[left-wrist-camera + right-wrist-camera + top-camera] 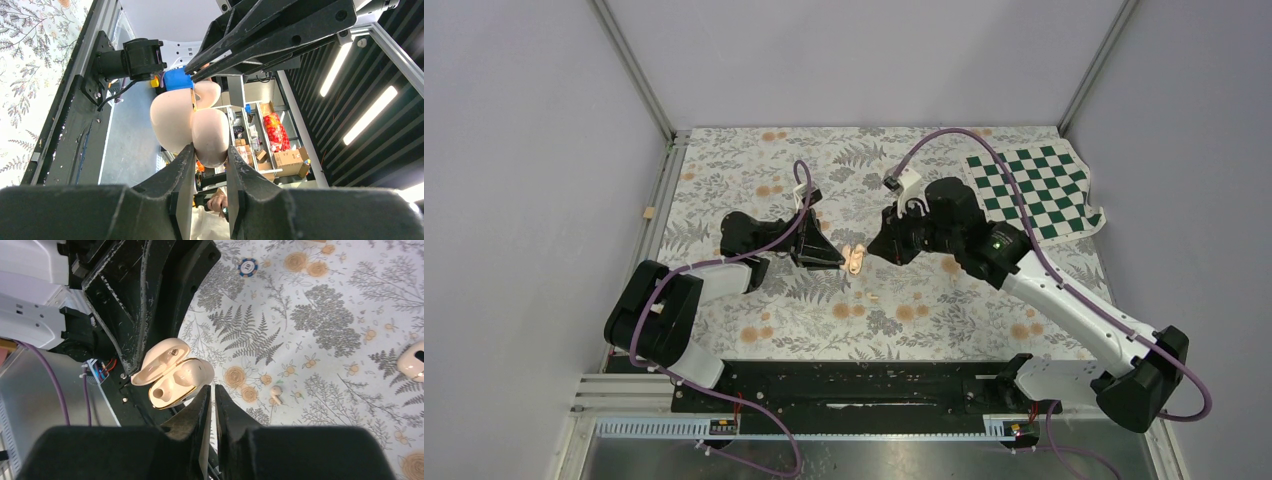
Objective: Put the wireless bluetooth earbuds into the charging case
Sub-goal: Adjust the earbud with the charging case.
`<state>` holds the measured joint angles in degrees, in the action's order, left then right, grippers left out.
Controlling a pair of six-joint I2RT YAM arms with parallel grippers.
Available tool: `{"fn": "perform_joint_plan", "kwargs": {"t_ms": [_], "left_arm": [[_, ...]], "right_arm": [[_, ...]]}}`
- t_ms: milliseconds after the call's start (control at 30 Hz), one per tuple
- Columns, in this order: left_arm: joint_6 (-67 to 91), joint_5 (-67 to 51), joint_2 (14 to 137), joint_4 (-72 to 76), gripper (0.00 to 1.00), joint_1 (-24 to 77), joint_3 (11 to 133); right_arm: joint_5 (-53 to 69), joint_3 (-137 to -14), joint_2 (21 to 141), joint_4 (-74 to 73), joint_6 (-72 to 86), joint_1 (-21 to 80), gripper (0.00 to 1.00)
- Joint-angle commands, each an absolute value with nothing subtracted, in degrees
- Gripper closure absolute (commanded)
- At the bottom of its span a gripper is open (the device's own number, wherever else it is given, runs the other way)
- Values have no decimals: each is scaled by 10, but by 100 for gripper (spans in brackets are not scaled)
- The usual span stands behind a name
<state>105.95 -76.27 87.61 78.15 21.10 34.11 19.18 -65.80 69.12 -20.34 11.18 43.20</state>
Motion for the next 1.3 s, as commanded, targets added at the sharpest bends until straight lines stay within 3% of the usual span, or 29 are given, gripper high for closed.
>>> {"fn": "perform_joint_plan", "kwargs": {"t_ms": [0, 1267], "left_arm": [[1052, -751, 877, 819, 100, 210, 360], [1050, -755, 880, 819, 100, 210, 360]], "right_arm": [[149, -666, 668, -196, 101, 434, 86], [212, -713, 701, -200, 109, 458, 89]]}}
